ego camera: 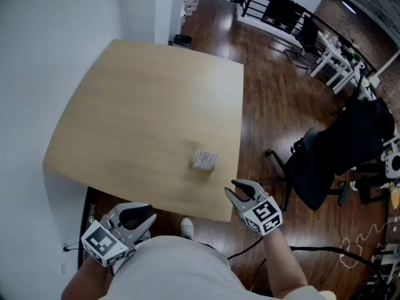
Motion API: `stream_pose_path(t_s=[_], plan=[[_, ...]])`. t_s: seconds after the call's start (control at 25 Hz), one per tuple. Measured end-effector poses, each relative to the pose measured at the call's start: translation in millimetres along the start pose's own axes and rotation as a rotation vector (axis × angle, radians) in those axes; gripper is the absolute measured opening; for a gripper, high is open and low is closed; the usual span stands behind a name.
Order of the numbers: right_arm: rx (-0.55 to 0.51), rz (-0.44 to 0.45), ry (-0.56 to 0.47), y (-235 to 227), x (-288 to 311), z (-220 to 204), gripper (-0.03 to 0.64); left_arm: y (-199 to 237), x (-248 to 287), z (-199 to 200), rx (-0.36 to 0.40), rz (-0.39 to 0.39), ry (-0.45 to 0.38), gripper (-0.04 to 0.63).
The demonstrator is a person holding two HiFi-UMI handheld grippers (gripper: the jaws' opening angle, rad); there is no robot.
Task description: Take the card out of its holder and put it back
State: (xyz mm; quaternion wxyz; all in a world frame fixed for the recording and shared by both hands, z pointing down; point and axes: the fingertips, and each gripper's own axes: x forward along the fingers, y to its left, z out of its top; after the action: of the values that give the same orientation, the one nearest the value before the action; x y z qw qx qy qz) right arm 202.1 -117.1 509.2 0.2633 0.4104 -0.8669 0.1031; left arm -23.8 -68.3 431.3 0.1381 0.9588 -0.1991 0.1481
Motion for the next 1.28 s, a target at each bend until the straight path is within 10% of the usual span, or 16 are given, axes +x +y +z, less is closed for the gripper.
stream_pose_path(t_s=[0.44, 1.28], plan=[[-0.012, 0.155, 0.043, -86, 95, -27, 0.124, -2, 26, 4, -0.077, 0.166, 0.007, 0.071], [-0.028, 0.427, -0.006, -70, 132, -23, 0.021, -16, 23, -2, -0.157, 0.329, 0.057, 0.071]])
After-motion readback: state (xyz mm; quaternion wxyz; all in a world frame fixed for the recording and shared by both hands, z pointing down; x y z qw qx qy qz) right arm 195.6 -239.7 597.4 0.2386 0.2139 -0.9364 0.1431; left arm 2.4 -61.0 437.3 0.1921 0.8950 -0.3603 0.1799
